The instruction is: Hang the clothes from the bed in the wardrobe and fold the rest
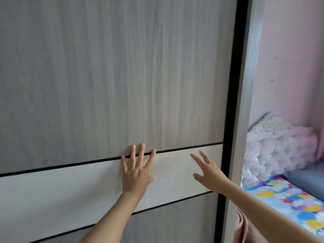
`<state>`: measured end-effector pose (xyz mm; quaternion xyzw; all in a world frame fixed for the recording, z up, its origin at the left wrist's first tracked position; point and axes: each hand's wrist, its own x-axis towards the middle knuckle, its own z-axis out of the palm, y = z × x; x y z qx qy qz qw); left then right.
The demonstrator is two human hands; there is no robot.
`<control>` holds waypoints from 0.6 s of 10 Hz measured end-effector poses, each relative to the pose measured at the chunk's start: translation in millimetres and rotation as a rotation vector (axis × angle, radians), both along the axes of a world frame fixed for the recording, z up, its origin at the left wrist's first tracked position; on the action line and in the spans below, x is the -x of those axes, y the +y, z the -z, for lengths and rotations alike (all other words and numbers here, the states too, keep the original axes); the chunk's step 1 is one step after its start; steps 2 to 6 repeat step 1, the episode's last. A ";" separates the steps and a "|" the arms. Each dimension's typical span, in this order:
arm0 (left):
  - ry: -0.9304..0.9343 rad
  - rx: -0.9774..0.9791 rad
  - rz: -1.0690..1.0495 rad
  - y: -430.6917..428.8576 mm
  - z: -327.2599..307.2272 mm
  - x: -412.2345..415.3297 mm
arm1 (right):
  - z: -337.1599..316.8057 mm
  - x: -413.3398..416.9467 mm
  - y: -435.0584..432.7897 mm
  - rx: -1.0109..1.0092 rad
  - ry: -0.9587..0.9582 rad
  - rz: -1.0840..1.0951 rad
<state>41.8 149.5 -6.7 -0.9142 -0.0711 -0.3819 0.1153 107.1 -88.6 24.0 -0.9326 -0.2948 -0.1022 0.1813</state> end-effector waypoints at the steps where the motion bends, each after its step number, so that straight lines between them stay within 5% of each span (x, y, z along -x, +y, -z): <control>1: -0.017 0.062 0.046 -9.2 1.3 -8.6 | -48.0 26.7 -18.6 -0.453 -0.132 -0.229; 6: -0.017 0.062 0.046 -9.2 1.3 -8.6 | -48.0 26.7 -18.6 -0.453 -0.132 -0.229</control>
